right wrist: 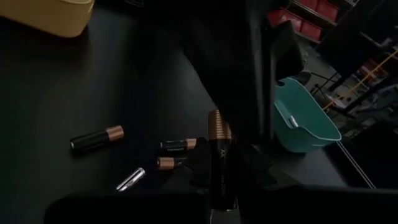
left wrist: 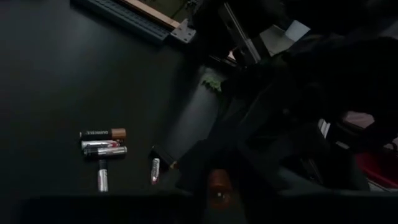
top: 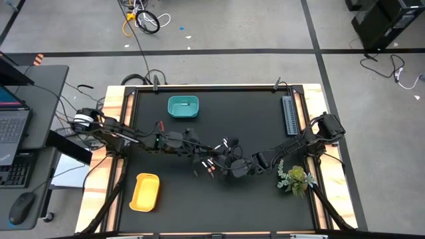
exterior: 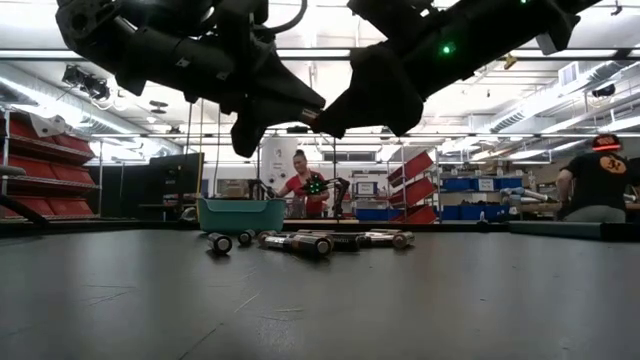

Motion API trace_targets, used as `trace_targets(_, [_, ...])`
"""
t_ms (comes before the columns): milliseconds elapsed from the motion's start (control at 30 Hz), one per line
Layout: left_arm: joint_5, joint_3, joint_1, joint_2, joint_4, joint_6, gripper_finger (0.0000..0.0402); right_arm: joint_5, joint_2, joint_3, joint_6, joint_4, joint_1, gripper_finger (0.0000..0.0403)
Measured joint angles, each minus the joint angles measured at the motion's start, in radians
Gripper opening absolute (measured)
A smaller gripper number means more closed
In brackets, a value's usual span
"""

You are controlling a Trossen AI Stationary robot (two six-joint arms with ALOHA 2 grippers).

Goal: Sort batteries
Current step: Put the black battery into the yellow bin

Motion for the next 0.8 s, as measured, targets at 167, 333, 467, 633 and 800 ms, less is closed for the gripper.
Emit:
trace_targets(167, [-0.002, 0.000, -0.001, 0.000, 0.001, 0.003, 0.0016, -0.004, 0.000, 0.000, 0.001, -0.002, -0.003, 0.0030])
trace_targets(333, [-0.002, 0.000, -0.001, 0.000, -0.001, 0.020, 0.0077, -0.003, 0.000, 0.000, 0.001, -0.002, -0.003, 0.0030])
trace_targets(467, [0.016, 0.000, -0.001, 0.000, -0.011, 0.013, 0.0148, 0.016, 0.000, 0.000, 0.001, -0.003, -0.005, 0.0030])
trace_targets(633, [0.021, 0.000, -0.001, 0.000, -0.054, -0.003, 0.0187, 0.038, 0.000, 0.000, -0.007, -0.002, -0.009, 0.0030])
trace_targets(800, [0.014, 0.000, -0.001, 0.000, -0.055, -0.004, 0.0178, 0.031, 0.000, 0.001, -0.027, -0.002, -0.011, 0.0030])
